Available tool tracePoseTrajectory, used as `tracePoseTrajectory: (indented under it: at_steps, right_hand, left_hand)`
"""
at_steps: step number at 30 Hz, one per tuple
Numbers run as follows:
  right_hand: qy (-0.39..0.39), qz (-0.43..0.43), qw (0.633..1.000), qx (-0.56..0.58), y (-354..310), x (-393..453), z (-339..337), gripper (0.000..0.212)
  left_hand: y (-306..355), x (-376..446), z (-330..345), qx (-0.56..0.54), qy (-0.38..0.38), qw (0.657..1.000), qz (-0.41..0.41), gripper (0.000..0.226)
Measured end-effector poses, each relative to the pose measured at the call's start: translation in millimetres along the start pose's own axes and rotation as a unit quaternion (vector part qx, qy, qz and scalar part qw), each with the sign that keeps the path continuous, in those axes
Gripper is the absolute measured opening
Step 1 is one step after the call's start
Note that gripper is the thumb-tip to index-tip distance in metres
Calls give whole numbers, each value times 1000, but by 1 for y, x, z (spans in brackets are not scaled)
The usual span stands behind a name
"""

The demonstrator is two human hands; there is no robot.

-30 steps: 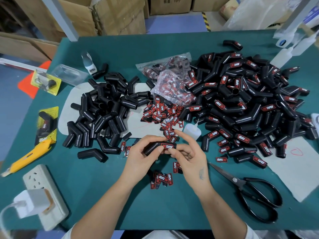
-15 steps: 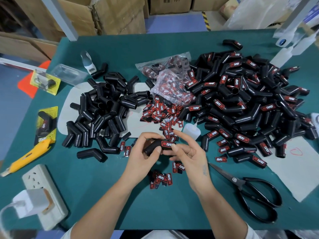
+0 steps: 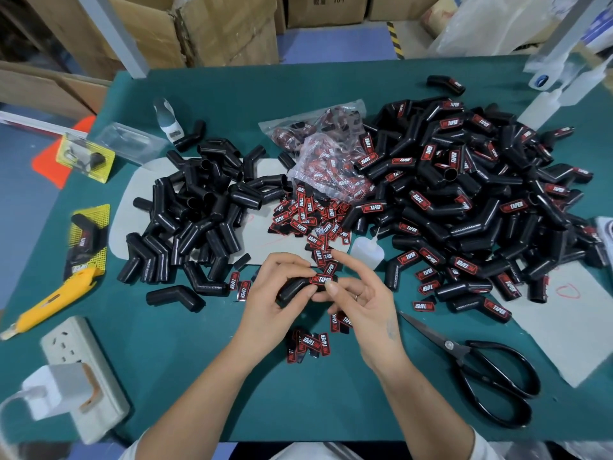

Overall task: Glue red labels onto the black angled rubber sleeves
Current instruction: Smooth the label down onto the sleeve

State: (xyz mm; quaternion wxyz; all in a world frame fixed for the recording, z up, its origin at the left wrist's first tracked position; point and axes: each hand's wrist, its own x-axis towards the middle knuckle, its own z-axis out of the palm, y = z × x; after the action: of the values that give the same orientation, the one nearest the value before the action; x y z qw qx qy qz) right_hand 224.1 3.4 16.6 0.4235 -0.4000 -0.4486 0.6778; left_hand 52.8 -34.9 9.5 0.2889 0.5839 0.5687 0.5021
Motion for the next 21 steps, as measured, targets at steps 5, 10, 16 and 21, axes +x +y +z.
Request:
tracePoseTrajectory:
  at_steps: [5,10,16,21]
  right_hand:
    - [-12,10,1000,-5,2,1,-5,40]
    - [-20,9,1000,7,5,1,-6,34]
    - [-19,-10,999,-26,5,0,-3,40]
    - [-6,-74,989,-127,9,-5,-1,45]
  left_hand:
    - [-1,-1,-1,35,-2,999,5,17]
    - [-2,1,-3,59,22,998,-3,19]
    - [-2,-1,-3,75,19,997,5,19]
    - [-1,-2,1,14,7,1000,1,15]
